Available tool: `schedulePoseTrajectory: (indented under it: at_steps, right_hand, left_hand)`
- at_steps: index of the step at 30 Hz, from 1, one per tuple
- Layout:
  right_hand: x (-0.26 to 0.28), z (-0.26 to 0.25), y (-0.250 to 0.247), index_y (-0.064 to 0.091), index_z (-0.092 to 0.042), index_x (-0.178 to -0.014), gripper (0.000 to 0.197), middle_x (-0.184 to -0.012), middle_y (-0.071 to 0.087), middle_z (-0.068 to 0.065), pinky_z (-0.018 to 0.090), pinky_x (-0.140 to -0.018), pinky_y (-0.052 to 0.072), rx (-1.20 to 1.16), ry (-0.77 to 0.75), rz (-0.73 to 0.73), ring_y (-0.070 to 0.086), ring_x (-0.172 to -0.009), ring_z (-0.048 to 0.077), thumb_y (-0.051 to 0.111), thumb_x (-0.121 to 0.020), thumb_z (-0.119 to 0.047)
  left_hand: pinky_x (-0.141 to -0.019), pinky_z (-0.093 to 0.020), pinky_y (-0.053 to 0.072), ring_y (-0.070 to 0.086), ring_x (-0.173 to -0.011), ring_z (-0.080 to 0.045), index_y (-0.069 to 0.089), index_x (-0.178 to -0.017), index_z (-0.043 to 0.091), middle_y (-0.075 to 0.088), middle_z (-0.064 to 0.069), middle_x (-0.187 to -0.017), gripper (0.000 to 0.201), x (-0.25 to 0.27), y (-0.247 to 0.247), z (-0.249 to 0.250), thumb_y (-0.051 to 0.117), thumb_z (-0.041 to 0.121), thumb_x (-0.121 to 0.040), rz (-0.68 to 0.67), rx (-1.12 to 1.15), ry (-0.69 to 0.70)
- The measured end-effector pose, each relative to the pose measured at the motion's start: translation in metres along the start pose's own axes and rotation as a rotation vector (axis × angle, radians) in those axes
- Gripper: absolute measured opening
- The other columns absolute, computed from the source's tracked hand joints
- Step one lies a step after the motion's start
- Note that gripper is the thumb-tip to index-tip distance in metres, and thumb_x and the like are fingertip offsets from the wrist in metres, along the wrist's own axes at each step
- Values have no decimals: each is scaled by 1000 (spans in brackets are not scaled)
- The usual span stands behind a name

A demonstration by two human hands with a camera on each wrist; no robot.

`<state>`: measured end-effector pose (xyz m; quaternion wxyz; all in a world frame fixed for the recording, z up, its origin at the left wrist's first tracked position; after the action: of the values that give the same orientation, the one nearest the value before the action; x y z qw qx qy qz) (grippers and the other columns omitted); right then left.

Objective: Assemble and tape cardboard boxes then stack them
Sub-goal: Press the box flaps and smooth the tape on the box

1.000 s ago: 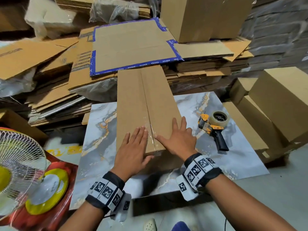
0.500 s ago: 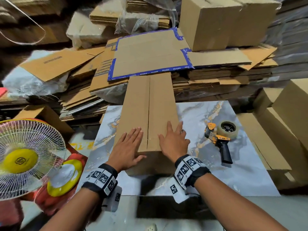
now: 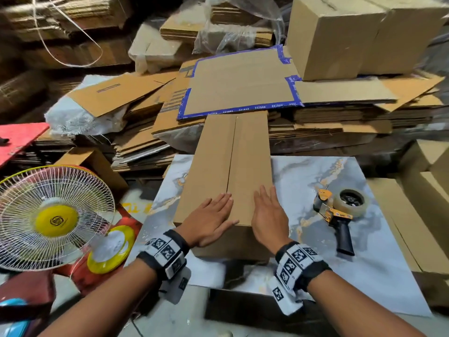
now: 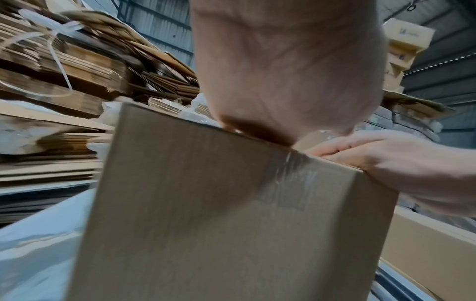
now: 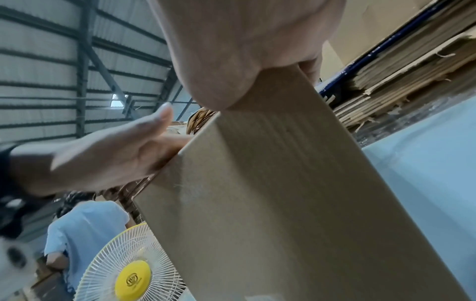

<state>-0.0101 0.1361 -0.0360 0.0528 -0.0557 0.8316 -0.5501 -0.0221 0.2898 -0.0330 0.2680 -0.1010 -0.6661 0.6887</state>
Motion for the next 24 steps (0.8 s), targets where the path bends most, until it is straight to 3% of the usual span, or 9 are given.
schedulePoseTrajectory:
  at_steps: [2,5,9,12,14,17,20,24]
  right_hand:
    - [0,-4,1,23,-13,-159,62,-169,10,8,41,-127,4,50,-73,-21,0,-157,27,36,-98,-8]
    - [0,-4,0,24,-12,-159,61,-168,15,9,44,-127,3,69,-111,-2,5,-157,26,36,-99,-11]
    - [-1,-8,1,26,-16,-159,67,-169,15,5,43,-126,9,83,-69,-35,7,-156,23,17,-92,-16]
    - [-8,-11,-8,38,-17,-150,52,-163,29,5,44,-115,26,133,-1,-25,22,-150,26,33,-98,-18]
    - [-16,-16,-15,51,-17,-137,41,-145,46,4,45,-96,39,166,59,37,40,-133,27,45,-96,-23]
    - [-22,-20,-13,60,-17,-120,33,-120,56,4,44,-79,43,193,124,131,51,-109,26,55,-90,-32]
    - [-21,-16,-10,61,-18,-114,32,-113,55,1,43,-78,45,174,123,236,51,-103,23,55,-89,-38]
    - [-18,-8,-15,62,-19,-109,31,-123,54,4,44,-84,51,56,228,280,50,-113,26,60,-86,-39]
  left_hand:
    - [-125,-36,-2,-9,-155,-14,-1,-162,11,-9,-4,-169,101,-14,0,0,-12,76,-85,-42,-25,-18]
    - [-126,-37,-1,-10,-155,-14,-3,-162,11,-10,-5,-169,98,-27,1,-8,-7,75,-88,-63,-68,-8]
    - [-127,-40,1,-7,-156,-16,-2,-162,10,-6,-6,-170,89,-59,-10,-31,3,69,-96,-68,-77,-51]
    - [-127,-42,1,-8,-156,-18,-3,-161,9,-8,-8,-169,87,-81,-14,-38,9,69,-99,-90,-100,-15]
    - [-127,-43,1,-8,-156,-19,-5,-161,9,-9,-8,-169,88,-85,-13,-41,10,70,-99,-112,-115,24]
    - [-127,-43,1,-9,-156,-18,-6,-161,10,-12,-6,-169,82,-89,-20,-50,12,64,-102,-120,-122,48]
    - [-126,-42,0,-10,-156,-18,-7,-161,10,-13,-6,-169,81,-93,-26,-53,13,63,-103,-144,-122,54]
    - [-125,-43,1,-13,-155,-24,-5,-161,8,-17,-11,-167,87,-87,-33,-45,17,66,-101,-150,-36,2]
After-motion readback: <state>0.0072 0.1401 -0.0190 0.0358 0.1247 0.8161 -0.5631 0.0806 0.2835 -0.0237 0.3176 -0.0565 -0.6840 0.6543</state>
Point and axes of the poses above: each hand's wrist, its own x-axis away from the middle knuckle, its own y-axis out of the palm, z = x × y, the point moved 7 cm from there along -x, towards the middle knuckle
